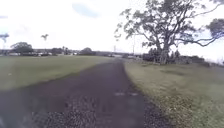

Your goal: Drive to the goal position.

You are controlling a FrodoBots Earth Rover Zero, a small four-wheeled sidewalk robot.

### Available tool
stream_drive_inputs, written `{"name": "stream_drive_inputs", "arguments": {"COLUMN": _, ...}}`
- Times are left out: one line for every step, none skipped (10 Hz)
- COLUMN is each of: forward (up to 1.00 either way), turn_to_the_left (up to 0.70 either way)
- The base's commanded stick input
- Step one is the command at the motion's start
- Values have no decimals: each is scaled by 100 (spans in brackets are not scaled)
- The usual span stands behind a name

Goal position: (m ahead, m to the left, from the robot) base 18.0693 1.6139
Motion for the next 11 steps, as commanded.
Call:
{"name": "stream_drive_inputs", "arguments": {"forward": 50, "turn_to_the_left": 0}}
{"name": "stream_drive_inputs", "arguments": {"forward": 50, "turn_to_the_left": 0}}
{"name": "stream_drive_inputs", "arguments": {"forward": 50, "turn_to_the_left": 0}}
{"name": "stream_drive_inputs", "arguments": {"forward": 50, "turn_to_the_left": 0}}
{"name": "stream_drive_inputs", "arguments": {"forward": 50, "turn_to_the_left": 0}}
{"name": "stream_drive_inputs", "arguments": {"forward": 50, "turn_to_the_left": 0}}
{"name": "stream_drive_inputs", "arguments": {"forward": 50, "turn_to_the_left": 0}}
{"name": "stream_drive_inputs", "arguments": {"forward": 50, "turn_to_the_left": 0}}
{"name": "stream_drive_inputs", "arguments": {"forward": 50, "turn_to_the_left": 0}}
{"name": "stream_drive_inputs", "arguments": {"forward": 50, "turn_to_the_left": 0}}
{"name": "stream_drive_inputs", "arguments": {"forward": 50, "turn_to_the_left": 0}}
